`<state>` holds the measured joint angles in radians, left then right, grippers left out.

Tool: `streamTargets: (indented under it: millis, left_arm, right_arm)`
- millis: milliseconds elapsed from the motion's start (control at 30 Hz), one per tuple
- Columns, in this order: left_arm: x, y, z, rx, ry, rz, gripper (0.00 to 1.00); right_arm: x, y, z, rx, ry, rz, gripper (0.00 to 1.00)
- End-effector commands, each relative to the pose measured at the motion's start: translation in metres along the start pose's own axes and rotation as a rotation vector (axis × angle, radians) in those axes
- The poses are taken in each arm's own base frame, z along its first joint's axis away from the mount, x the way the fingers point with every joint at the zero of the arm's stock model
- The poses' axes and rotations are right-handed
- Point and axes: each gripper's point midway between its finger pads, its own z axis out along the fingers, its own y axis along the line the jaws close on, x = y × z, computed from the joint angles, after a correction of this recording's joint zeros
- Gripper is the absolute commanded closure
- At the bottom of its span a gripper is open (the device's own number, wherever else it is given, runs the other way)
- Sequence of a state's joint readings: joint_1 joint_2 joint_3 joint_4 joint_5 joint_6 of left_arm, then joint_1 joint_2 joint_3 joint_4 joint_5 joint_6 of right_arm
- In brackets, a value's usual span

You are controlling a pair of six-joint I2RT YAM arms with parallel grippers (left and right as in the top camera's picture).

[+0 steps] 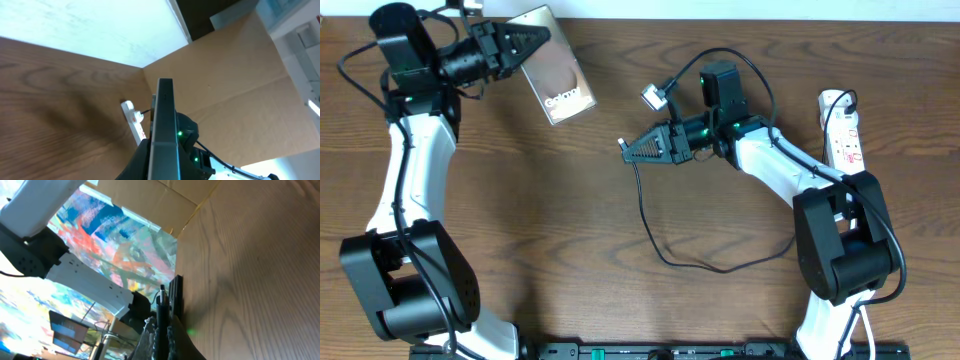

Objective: Plug charger to phone and switch on socket

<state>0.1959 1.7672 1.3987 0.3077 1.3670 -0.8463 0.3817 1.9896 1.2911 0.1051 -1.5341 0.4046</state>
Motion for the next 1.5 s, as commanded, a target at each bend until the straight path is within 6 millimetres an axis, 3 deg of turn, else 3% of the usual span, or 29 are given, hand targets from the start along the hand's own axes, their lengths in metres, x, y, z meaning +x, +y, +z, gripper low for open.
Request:
streamTargets:
  millis: [0, 267, 533, 733, 900, 1467]
  left_arm:
    - [-0.003, -0.018, 0.006, 0.022, -0.002, 0.007, 0.93]
    - [-0.009, -0.042, 0.016, 0.074, -0.019, 0.074, 0.92]
    - [0.000, -0.065, 0.034, 0.137, 0.012, 0.130, 0.93]
    - [0.003, -0.068, 0.040, 0.145, 0.024, 0.128, 0.93]
    - [0.003, -0.068, 0.040, 0.145, 0.024, 0.129, 0.93]
    - [-0.001, -0.067, 0.041, 0.136, -0.005, 0.126, 0.93]
  right_arm:
    - [-0.003, 0.007, 0.006, -0.032, 0.024, 0.085, 0.98]
    - [-0.024, 0.018, 0.006, -0.022, 0.007, -0.011, 0.98]
    - [-0.033, 0.029, 0.006, -0.025, 0.001, -0.083, 0.99]
    - [-0.037, 0.030, 0.004, -0.016, -0.013, -0.128, 0.99]
    - [-0.043, 0.040, 0.004, -0.018, -0.022, -0.286, 0.99]
    - [-0.049, 0.049, 0.004, -0.015, -0.039, -0.416, 0.99]
